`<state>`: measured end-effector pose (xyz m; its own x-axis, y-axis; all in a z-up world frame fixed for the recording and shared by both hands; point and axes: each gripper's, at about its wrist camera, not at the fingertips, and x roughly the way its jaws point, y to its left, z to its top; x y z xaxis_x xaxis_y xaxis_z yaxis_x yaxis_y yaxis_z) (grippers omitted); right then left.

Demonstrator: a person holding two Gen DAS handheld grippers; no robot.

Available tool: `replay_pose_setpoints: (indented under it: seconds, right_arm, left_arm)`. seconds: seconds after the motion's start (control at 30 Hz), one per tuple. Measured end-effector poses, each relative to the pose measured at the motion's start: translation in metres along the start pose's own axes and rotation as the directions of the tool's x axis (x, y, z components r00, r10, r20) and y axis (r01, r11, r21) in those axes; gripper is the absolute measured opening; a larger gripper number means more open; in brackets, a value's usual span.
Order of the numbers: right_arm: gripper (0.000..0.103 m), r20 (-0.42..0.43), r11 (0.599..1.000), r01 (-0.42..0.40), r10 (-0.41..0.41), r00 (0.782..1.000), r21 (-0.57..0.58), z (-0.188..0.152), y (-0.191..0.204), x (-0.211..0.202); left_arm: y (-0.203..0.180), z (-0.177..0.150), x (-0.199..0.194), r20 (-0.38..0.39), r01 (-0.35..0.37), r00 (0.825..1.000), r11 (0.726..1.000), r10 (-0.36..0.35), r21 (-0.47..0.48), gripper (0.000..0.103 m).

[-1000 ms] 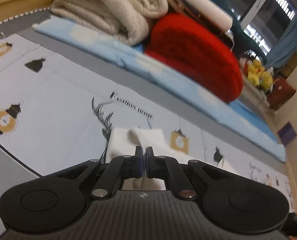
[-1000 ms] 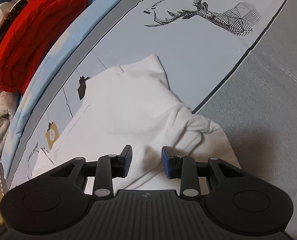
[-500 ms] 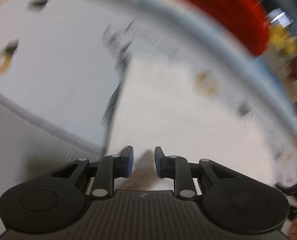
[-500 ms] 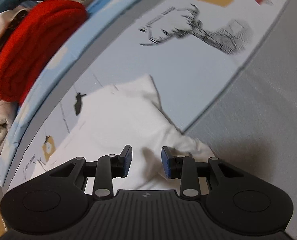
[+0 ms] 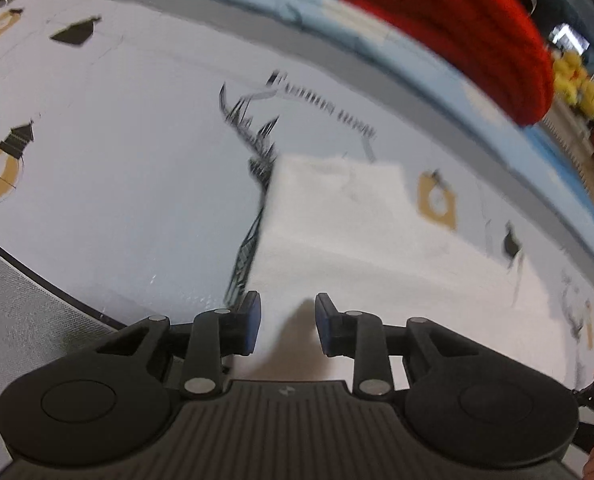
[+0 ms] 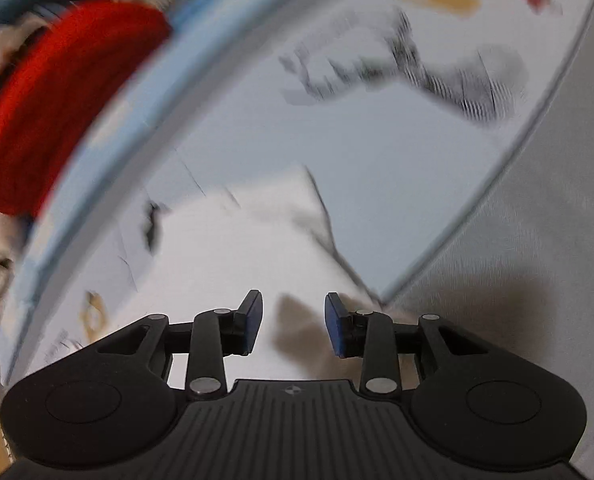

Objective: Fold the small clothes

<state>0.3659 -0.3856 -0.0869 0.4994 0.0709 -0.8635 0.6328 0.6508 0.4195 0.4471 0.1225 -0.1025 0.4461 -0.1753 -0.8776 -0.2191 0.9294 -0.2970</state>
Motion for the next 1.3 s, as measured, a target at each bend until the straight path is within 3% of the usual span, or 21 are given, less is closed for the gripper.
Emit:
replay_pose_setpoints:
  seconds: [0.07,0.23,0.33,0.4,0.47,0.53,0.6,0.7,0.77,0.83,0.93,1.03,1.1,1.17,1.23,1.3]
  right_arm:
    - [0.028,-0.026,0.999,0.025,-0.024,0.999,0.035,0.002,-0.006,0.011]
    - [0.035,0.028,1.000,-0.008,0.008,1.000,-0.016,0.010,0.008,-0.004]
    - [0.036,-0.053,1.000,0.003,-0.005,0.999,-0.021,0.008,0.005,0.001]
    - [0.035,-0.116,1.000,0.019,-0.018,0.993,0.007,0.007,-0.002,0.010]
    - [0.035,-0.119,1.000,0.022,-0.021,0.993,0.008,0.009,-0.004,0.003]
    - [0.035,-0.073,1.000,0.029,-0.029,0.997,-0.002,0.008,0.000,-0.019]
    - [0.036,0.002,0.998,0.025,-0.024,1.000,-0.059,0.005,0.009,-0.044]
    - [0.036,0.153,0.981,-0.020,0.051,0.987,-0.193,-0.005,0.023,-0.093]
    - [0.036,0.255,0.956,-0.045,0.122,0.959,-0.289,-0.018,0.024,-0.134]
    - [0.037,0.337,0.931,-0.051,0.182,0.924,-0.361,-0.034,0.013,-0.177]
    - [0.041,0.378,0.884,-0.056,0.255,0.890,-0.465,-0.067,-0.014,-0.225]
    - [0.041,0.341,0.860,-0.080,0.283,0.897,-0.504,-0.098,-0.054,-0.248]
    - [0.041,0.320,0.870,-0.065,0.248,0.914,-0.489,-0.114,-0.089,-0.249]
    - [0.041,0.302,0.879,-0.032,0.197,0.933,-0.475,-0.131,-0.122,-0.241]
    - [0.041,0.269,0.887,-0.003,0.143,0.952,-0.462,-0.146,-0.149,-0.223]
    - [0.039,0.177,0.923,0.044,0.027,0.984,-0.383,-0.156,-0.167,-0.205]
  left_arm:
    - [-0.001,0.003,0.009,-0.038,-0.022,0.999,0.999,0.024,0.046,0.035]
    - [-0.011,0.008,-0.008,-0.008,0.033,0.999,0.992,-0.032,0.121,0.035]
    - [-0.016,0.004,-0.013,-0.035,0.061,0.998,0.982,-0.055,0.180,0.037]
    - [-0.018,-0.006,-0.001,-0.111,0.040,0.994,0.971,-0.014,0.235,0.038]
    - [-0.019,-0.019,0.002,-0.134,-0.021,0.989,0.953,0.065,0.303,0.039]
    - [-0.025,-0.027,-0.021,-0.059,-0.052,0.995,0.937,0.077,0.346,0.036]
    - [-0.037,-0.037,-0.062,0.089,-0.043,0.996,0.912,0.007,0.408,0.036]
    - [-0.047,-0.062,-0.126,0.289,-0.100,0.956,0.877,-0.045,0.470,0.037]
    - [-0.046,-0.080,-0.159,0.328,-0.103,0.943,0.880,-0.062,0.464,0.037]
    - [-0.039,-0.102,-0.192,0.324,-0.054,0.940,0.892,-0.106,0.448,0.037]
    - [-0.020,-0.144,-0.236,0.328,-0.012,0.934,0.905,-0.142,0.425,0.037]
    - [0.002,-0.193,-0.254,0.319,0.016,0.936,0.922,-0.151,0.387,0.031]
    - [0.018,-0.230,-0.253,0.299,0.012,0.945,0.930,-0.130,0.368,0.008]
    - [0.035,-0.260,-0.237,0.264,-0.017,0.961,0.940,-0.078,0.341,0.005]
    - [0.049,-0.272,-0.218,0.156,-0.023,0.988,0.963,-0.019,0.268,0.003]
    - [0.056,-0.277,-0.208,0.072,0.037,0.996,0.974,-0.055,0.223,0.004]
